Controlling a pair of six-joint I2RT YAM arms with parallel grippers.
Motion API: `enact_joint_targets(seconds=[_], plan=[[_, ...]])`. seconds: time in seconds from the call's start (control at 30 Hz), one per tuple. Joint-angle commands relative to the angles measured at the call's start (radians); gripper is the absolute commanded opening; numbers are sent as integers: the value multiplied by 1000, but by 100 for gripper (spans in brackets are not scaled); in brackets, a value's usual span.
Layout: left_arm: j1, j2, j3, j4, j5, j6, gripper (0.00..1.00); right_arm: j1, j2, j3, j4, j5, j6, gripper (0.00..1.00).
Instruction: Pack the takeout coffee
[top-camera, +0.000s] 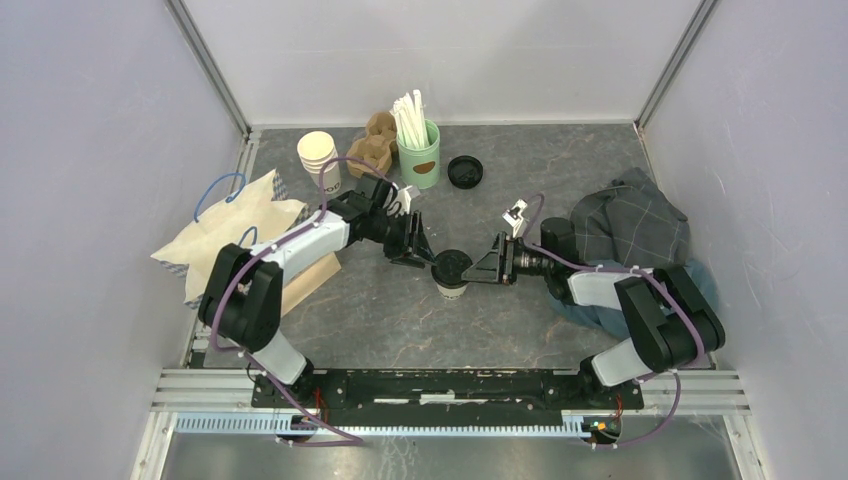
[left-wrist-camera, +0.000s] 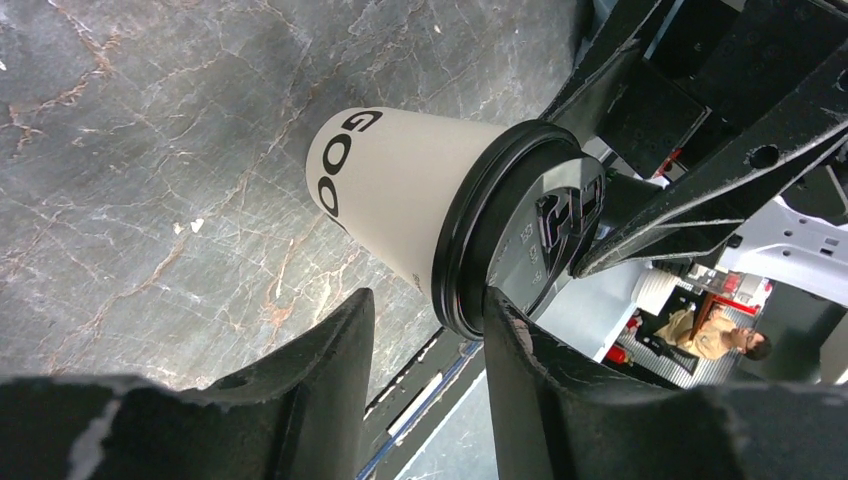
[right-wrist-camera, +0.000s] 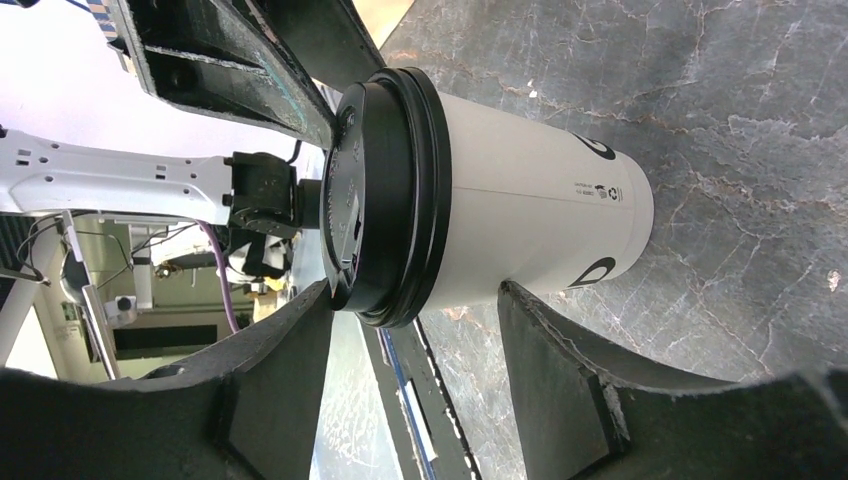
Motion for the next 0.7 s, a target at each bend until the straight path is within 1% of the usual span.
enact_joint_targets(seconds=[0.0, 0.1, 0.2, 0.3, 0.33, 0.4, 0.5, 0.53, 0.67], plan=[[-2, 50, -100, -52, -161, 69, 48, -7, 67, -73, 53, 40, -29, 64], [-2, 67, -146, -48, -207, 94, 46, -27, 110, -119, 91, 56, -31, 63], [-2, 65, -188, -42, -223, 108, 44, -40, 144, -151, 114, 59, -37, 61], [-2, 45, -167, -71, -237, 124, 44, -39, 119, -134, 82, 48, -40, 61], [-1, 34, -144, -89, -231, 130, 44, -39, 92, -112, 45, 45, -47, 61], [-2, 8, -77, -117, -203, 132, 45, -38, 37, -29, -106, 53, -121, 63], [-2, -16, 30, -138, -140, 104, 52, -30, -14, 137, -395, 84, -265, 70], [-1, -20, 62, -138, -123, 91, 55, -27, -23, 177, -465, 94, -305, 73], [-1, -38, 136, -147, -95, 58, 72, -5, -35, 368, -797, 188, -488, 84]])
